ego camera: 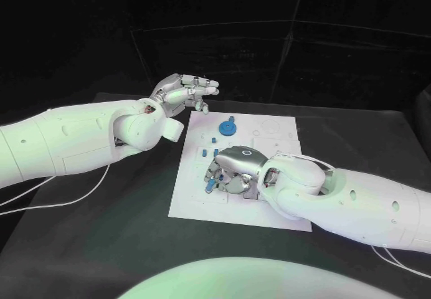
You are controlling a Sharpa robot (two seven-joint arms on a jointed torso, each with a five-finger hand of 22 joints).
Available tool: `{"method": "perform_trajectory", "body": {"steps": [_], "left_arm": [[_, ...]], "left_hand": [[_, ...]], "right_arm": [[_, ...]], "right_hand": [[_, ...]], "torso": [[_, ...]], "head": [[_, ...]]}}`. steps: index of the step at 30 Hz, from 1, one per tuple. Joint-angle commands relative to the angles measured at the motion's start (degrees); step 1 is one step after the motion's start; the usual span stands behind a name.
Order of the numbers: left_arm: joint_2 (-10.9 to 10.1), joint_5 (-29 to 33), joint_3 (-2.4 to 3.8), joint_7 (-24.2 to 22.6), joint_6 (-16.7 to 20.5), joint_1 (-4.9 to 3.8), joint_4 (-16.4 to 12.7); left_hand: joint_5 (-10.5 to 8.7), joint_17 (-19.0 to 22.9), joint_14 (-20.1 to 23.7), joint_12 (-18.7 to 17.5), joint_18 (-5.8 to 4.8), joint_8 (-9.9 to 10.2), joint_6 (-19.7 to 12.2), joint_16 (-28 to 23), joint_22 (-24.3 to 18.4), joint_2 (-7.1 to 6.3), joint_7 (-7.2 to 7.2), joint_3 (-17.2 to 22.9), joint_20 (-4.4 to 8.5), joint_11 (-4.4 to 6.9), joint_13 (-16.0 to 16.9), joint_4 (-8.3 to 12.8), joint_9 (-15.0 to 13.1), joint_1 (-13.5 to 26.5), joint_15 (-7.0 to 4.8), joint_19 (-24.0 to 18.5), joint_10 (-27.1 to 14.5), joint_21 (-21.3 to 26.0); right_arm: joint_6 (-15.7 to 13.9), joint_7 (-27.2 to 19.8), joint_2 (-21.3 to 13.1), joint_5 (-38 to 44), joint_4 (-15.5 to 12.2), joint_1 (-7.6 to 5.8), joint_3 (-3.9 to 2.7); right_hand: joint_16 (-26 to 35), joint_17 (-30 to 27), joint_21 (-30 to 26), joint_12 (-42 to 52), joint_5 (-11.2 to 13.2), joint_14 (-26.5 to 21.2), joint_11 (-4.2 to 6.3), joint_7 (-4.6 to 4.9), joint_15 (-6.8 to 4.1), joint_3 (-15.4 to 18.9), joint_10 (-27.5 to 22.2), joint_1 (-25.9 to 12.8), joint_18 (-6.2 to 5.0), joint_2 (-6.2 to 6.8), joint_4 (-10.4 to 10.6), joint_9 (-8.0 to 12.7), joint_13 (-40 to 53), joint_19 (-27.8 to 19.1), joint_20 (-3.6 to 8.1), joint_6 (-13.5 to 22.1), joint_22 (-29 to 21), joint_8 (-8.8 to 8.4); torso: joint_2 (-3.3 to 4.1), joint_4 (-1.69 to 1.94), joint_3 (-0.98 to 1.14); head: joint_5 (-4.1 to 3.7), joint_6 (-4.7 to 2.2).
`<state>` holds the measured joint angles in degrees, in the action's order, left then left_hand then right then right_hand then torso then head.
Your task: Assemble the parts on the task board
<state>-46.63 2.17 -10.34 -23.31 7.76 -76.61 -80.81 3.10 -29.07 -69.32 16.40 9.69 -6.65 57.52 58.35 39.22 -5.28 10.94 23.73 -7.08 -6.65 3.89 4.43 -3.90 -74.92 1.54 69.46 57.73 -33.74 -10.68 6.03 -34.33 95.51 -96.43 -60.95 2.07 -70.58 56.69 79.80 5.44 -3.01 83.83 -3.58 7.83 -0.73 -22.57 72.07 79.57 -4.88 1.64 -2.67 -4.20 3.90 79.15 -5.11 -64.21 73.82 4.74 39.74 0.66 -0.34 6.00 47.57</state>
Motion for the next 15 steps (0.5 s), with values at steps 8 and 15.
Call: {"method": "perform_trajectory", "body": {"steps": [8, 15], "left_arm": [[0.1, 0.2, 0.05, -0.2, -0.8, -0.11, 0.1], [0.1, 0.2, 0.04, -0.1, -0.8, -0.11, 0.1]], "left_hand": [[0.19, 0.1, 0.2, 0.3, 0.78, -0.3, -0.2, 0.1, -0.1, 0.51, -0.19, 0.1, -0.08, -0.14, 0.0, -0.2, 0.0, 0.1, 0.07, -0.1, -0.4, 0.3], [0.19, 0.1, 0.2, 0.3, 0.78, -0.3, -0.2, 0.1, -0.1, 0.51, -0.19, 0.1, -0.08, -0.14, 0.0, -0.2, 0.0, 0.1, 0.07, -0.1, -0.4, 0.3]], "right_arm": [[2.3, 0.9, 0.7, 2.7, 0.9, 0.26, 0.22], [2.1, 1.9, 1.1, 4.1, 1.3, 0.30, 0.24]], "right_hand": [[-0.1, -0.2, 0.0, -0.4, -0.2, 1.1, -0.16, 0.11, -0.17, -0.4, 0.2, -0.6, 0.92, 0.18, 0.1, -0.1, -0.1, 0.0, -0.20, -0.1, -0.1, 0.22], [-0.1, -0.2, 0.0, -0.4, -0.2, 1.1, -0.16, 0.11, -0.17, -0.4, 0.2, -0.6, 0.92, 0.18, 0.1, -0.1, -0.1, 0.0, -0.20, -0.1, -0.1, 0.22]], "torso": [[0.01, -0.03, 0.02], [0.02, -0.04, 0.03]], "head": [[0.00, 0.16], [-0.09, 0.18]]}}
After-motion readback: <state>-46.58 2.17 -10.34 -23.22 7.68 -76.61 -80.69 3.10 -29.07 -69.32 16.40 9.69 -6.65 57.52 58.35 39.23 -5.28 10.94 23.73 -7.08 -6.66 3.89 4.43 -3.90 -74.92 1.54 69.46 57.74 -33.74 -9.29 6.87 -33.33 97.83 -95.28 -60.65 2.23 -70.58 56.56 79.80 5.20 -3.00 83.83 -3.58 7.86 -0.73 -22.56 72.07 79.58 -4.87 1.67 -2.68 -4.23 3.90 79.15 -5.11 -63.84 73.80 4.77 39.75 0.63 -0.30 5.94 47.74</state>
